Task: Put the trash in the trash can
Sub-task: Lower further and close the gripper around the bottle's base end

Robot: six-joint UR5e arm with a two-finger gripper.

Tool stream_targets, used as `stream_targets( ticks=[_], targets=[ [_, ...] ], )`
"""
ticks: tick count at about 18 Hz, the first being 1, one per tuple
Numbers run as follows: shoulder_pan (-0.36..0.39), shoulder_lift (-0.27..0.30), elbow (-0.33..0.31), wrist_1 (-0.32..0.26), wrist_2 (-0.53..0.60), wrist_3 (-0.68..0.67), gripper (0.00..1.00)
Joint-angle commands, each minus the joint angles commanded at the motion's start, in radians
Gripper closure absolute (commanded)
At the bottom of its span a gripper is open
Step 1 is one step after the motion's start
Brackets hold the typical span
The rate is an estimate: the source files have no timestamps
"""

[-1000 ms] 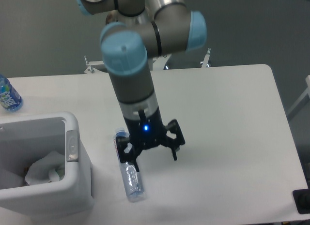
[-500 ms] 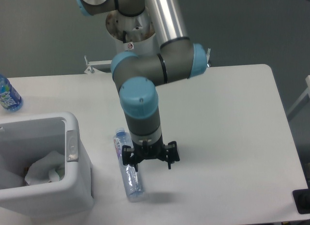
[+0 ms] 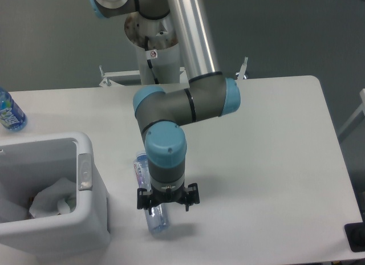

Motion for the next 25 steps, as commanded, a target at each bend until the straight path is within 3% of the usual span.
stream_targets(
  ticks=[8,25],
  targets=[
    [-0.031,-0.077,0.061,0.008,0.006,-0.103,0.0],
    [-0.038,-0.111,0.051,0.011,0.034,-0.104,0.0]
  ],
)
